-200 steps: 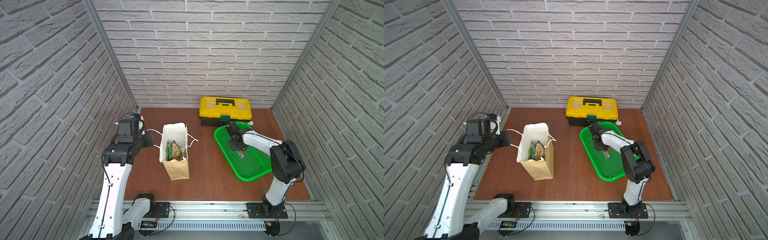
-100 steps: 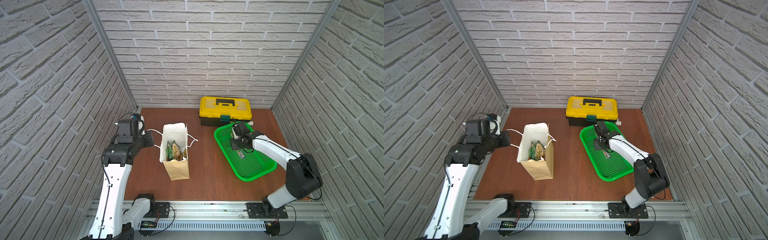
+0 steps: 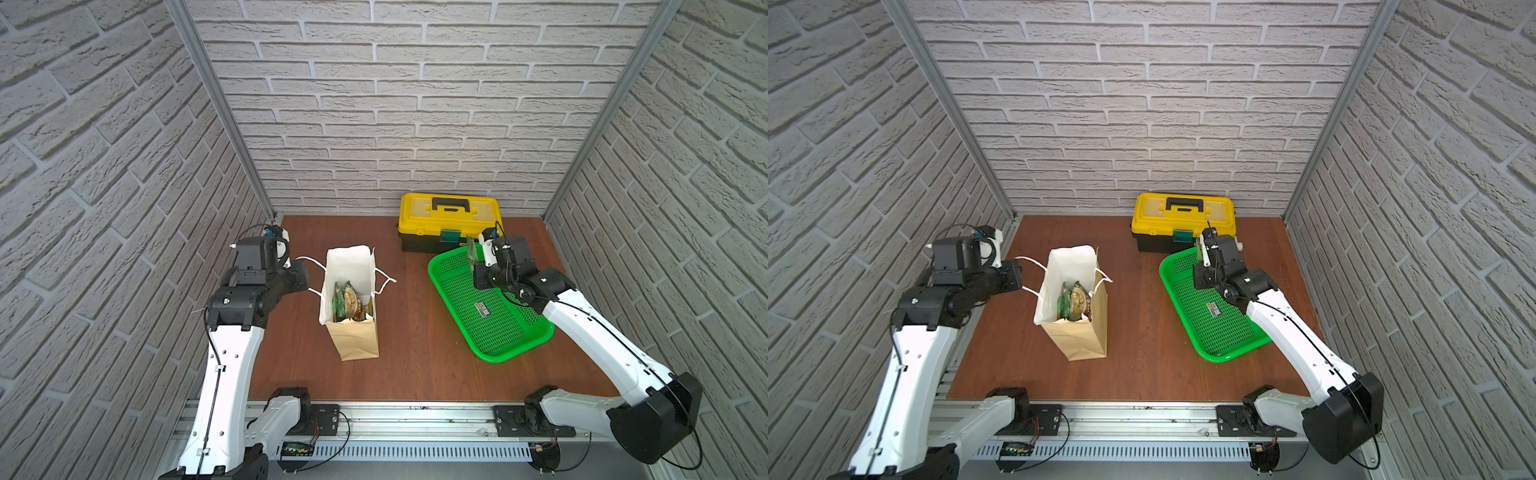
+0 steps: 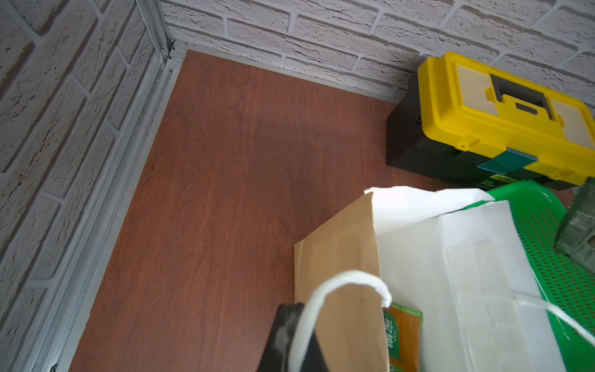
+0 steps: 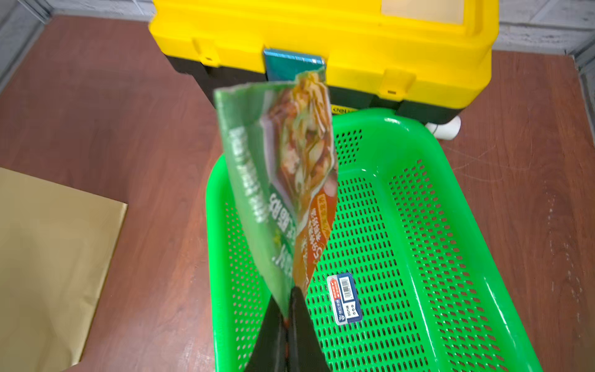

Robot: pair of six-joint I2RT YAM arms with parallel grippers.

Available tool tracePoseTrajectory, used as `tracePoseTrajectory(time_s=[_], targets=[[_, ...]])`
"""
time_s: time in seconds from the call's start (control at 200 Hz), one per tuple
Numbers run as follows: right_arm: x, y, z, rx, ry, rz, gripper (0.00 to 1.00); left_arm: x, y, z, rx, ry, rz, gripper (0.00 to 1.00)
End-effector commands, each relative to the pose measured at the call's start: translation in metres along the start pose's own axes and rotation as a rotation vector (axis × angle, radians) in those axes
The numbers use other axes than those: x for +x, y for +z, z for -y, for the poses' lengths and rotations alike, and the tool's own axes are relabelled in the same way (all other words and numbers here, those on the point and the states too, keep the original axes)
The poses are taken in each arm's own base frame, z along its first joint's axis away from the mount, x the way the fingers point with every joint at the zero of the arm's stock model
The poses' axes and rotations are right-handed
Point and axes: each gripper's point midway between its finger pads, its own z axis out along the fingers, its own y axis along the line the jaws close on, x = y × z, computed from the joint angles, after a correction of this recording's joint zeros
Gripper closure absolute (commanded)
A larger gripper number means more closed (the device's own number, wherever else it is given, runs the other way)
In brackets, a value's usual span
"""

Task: Place the condiment packets inside the bag
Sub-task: Pick up the condiment packet from the storage box, then place the condiment packet in the paper bag.

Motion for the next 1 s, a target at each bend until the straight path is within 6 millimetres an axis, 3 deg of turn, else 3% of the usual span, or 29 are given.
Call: tracePoseTrajectory(time_s=[0.0,0.205,0.485,0.79,0.995], targets=[[-0.034,-0.034,-0.025,-0.116,-0.004,0.119,0.98,-0.008,0.003,0.001,0.014,-0.013,0.031,0.94],[-0.069,-0.078,-0.067,-0.278,-0.031,0.222,0.97,-0.005,0.003,0.001,0.012,-0.018,0.023,0.94],[-0.100,-0.132,-0.138,-0.514,-0.113,0.305,0.97,-0.002,0.006,-0.001,0.004,-0.020,0.009,0.94],[-0.110,-0.162,-0.211,-0.705,-0.212,0.320,0.97,0.000,0.004,-0.002,-0.002,-0.020,0.004,0.94],[-0.106,-0.175,-0.258,-0.821,-0.275,0.299,0.97,0.002,0.003,-0.002,0.002,-0.018,0.007,0.94]])
